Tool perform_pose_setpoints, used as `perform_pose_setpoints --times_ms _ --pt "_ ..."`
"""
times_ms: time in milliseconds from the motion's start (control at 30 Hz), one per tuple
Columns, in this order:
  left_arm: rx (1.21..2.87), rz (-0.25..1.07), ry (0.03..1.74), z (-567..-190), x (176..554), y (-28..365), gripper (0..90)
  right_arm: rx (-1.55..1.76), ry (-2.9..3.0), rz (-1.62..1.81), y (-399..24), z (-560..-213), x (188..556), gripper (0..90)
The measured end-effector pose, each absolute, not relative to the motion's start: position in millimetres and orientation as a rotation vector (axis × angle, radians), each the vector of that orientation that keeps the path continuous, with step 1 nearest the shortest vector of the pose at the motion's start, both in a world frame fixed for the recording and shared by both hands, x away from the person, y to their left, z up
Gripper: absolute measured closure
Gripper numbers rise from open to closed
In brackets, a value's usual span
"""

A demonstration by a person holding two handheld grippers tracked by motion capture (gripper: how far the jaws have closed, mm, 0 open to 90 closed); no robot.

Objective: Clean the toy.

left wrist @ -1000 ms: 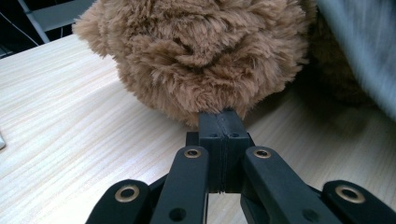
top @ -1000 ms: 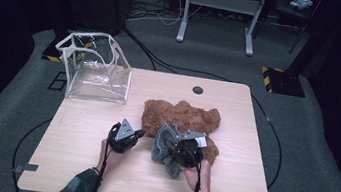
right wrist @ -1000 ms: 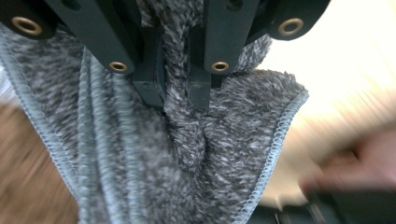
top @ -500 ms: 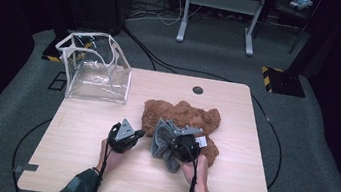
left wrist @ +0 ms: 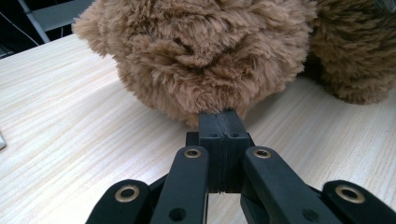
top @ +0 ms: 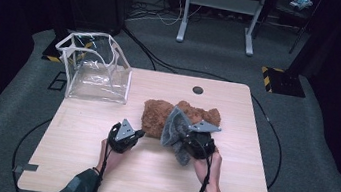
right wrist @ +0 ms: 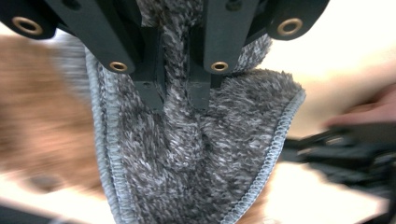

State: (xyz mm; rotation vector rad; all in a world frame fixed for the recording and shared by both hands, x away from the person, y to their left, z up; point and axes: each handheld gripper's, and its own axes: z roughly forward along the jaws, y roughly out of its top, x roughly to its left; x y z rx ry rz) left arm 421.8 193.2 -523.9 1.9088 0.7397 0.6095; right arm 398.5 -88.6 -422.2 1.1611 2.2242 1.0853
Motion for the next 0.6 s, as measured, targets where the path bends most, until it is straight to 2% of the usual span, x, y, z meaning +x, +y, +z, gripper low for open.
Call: perform_pose_setpoints --times_ms 100,300,600 --pt "1.908 0.609 0.739 -524 422 193 89.7 1.203 2.187 1.028 -99 -422 408 80.7" --pt "1.918 0.600 0.734 -524 421 192 89.7 1.290 2.216 0.926 -103 -457 416 81.2" --pt "1.920 0.600 0.735 -524 421 192 89.7 1.291 2.314 0.988 -87 -482 415 81.3"
